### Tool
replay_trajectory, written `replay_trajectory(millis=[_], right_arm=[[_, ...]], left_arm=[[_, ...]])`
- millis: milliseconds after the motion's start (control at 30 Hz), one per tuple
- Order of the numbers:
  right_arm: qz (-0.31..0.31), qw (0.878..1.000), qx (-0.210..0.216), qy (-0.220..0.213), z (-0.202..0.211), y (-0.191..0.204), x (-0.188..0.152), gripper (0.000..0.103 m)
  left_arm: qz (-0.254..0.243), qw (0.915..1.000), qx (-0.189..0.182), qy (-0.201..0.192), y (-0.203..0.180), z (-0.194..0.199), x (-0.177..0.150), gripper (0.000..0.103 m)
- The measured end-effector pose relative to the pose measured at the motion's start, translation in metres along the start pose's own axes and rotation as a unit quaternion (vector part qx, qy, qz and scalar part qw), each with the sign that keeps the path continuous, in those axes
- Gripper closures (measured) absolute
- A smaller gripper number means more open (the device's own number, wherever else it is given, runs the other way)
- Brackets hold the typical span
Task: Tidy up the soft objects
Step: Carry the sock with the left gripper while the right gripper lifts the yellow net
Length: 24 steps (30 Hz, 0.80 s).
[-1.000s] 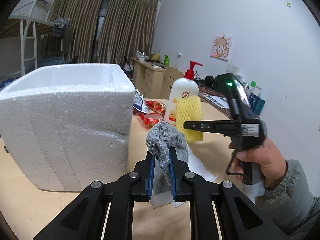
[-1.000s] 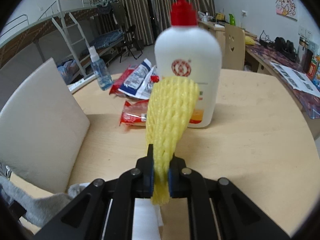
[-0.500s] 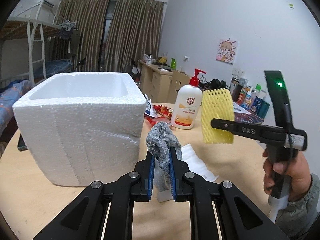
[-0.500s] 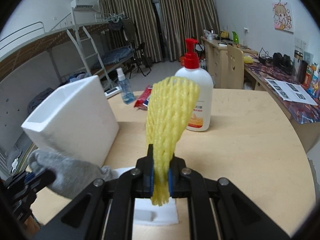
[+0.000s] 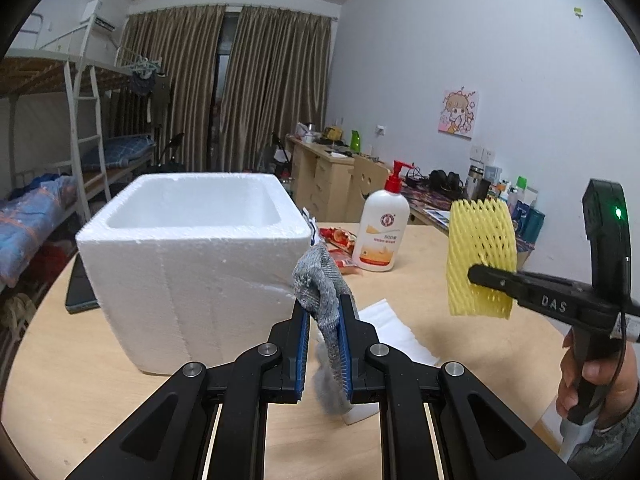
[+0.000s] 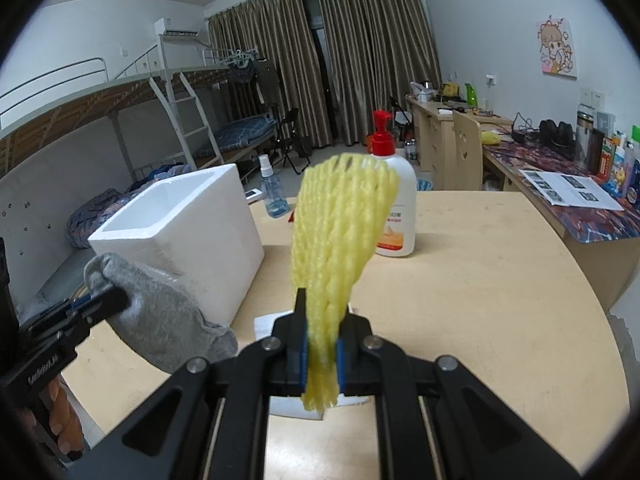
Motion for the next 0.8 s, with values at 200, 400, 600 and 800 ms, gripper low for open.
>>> replay_trajectory(millis=[200,400,600,800], right_arm=[[0.005,1.000,0.012,-0.014,0.015,0.012,-0.004,0.090],[0.018,0.999,0.030,-0.025,0.028,0.026,-0.009,0.090],[0.029,0.998,0.048,-0.033,0.038,0.045,-0.015,0.090],[0.042,0.996,0.073,-0.030,0.037,0.066,-0.020,0.090]], left_arm=[[-0.009,0.9997,0.012,-0.020,0.008,0.020,0.010,0.089],[-0.015,0.9993,0.018,-0.029,0.013,0.037,0.013,0.089],[-0.017,0.9988,0.029,-0.036,0.017,0.055,0.015,0.089],[-0.022,0.9975,0.048,-0.047,0.025,0.074,0.016,0.089]])
Point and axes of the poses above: each gripper's, at about its wrist camera, not at the fingertips, and z roughly against the way its jaws point, y to its left, x to its top, the point moved 9 cm from there along -z, roughly the way its jaws point, and after that the axes turned 10 degrees about -z, right-handed, at the moved point
